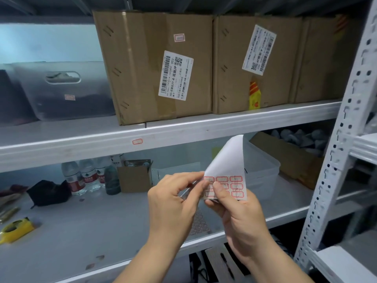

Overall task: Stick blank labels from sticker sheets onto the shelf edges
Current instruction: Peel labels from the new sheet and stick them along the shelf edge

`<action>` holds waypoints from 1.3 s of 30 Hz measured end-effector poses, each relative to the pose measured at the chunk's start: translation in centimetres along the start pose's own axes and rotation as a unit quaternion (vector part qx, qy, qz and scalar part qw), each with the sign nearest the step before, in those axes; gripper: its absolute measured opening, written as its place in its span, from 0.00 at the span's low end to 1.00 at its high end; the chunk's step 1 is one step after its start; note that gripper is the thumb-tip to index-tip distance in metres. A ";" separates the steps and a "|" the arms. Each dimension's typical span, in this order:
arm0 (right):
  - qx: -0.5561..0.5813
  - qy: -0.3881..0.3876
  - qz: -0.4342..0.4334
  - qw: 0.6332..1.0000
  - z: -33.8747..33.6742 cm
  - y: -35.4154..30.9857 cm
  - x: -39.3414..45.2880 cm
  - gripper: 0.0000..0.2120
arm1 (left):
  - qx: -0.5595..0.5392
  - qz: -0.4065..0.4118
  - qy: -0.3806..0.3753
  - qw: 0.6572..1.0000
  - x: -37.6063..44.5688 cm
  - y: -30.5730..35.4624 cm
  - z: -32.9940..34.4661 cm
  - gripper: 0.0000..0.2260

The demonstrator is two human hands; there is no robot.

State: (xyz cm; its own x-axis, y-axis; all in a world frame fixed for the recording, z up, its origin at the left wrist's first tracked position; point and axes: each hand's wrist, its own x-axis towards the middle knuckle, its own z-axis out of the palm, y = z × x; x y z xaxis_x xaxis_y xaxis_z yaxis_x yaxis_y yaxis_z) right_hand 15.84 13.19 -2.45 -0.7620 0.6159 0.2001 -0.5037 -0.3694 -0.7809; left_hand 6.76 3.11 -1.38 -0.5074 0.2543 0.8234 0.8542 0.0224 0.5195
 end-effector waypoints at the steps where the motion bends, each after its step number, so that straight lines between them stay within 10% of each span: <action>1: 0.001 -0.002 -0.001 1.000 0.0 0.0 0.1 0.13 | -0.004 -0.003 0.003 1.000 0.1 0.1 0.1 0.06; 39: 0.011 0.021 -0.011 1.000 -1.7 -0.6 2.4 0.16 | -0.079 -0.053 0.035 0.995 0.5 -0.5 4.4 0.06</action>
State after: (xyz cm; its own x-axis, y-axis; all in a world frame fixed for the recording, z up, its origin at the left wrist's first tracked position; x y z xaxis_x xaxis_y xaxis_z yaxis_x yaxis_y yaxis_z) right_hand 15.06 16.08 -2.50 -0.7326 0.6531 0.1916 -0.5293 -0.3697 -0.7637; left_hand 6.55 7.44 -2.25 -0.6045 0.1895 0.7738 0.7704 -0.1081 0.6283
